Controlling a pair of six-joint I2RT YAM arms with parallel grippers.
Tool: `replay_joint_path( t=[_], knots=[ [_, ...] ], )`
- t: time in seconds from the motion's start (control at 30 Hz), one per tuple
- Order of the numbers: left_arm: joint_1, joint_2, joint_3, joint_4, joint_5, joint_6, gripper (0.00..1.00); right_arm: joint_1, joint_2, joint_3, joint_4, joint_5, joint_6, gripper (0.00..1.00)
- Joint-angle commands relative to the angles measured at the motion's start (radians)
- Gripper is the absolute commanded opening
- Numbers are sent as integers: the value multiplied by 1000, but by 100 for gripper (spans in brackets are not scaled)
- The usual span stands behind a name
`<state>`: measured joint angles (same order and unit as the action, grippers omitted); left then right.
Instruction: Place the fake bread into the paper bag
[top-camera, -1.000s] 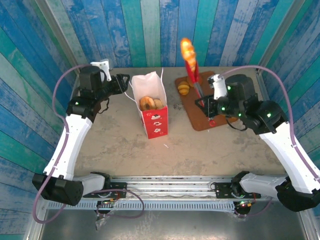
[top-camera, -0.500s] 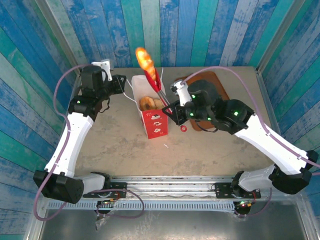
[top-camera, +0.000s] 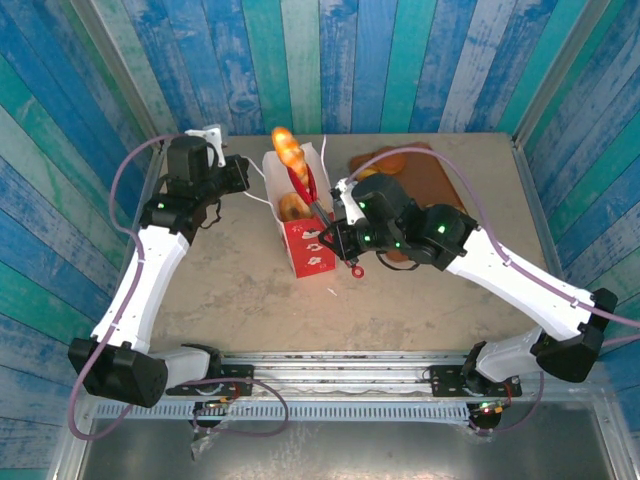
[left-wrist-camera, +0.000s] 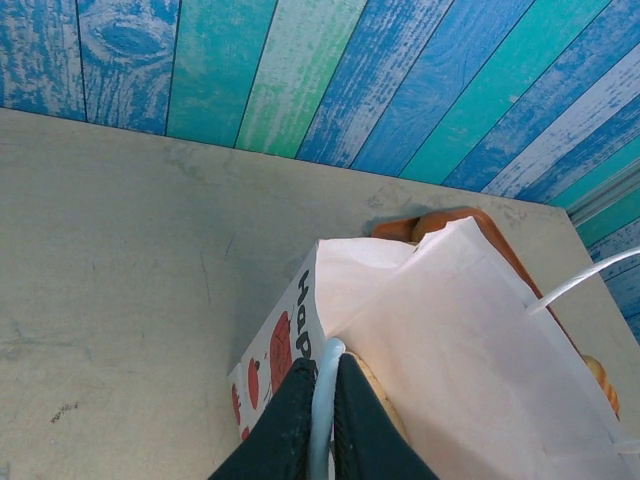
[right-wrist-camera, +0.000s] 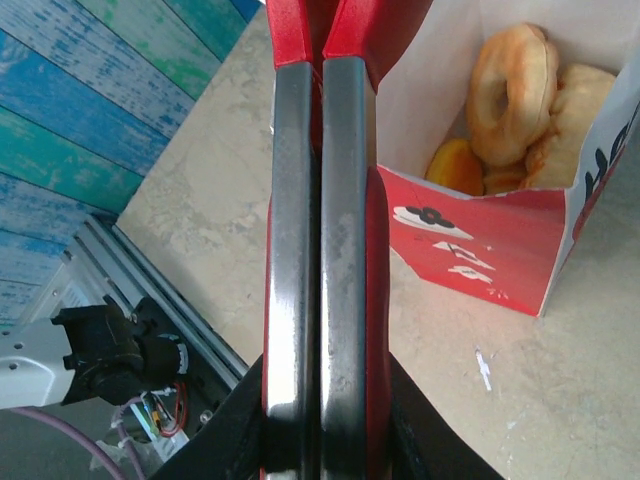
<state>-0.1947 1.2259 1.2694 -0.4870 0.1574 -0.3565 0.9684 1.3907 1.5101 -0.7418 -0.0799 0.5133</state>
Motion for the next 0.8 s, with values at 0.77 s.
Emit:
replay_joint_path(
  t=[0.77],
  knots=[
    [-2,-48,-13,27,-6,4,6,5,48,-18,-56,-18,27,29]
  ],
)
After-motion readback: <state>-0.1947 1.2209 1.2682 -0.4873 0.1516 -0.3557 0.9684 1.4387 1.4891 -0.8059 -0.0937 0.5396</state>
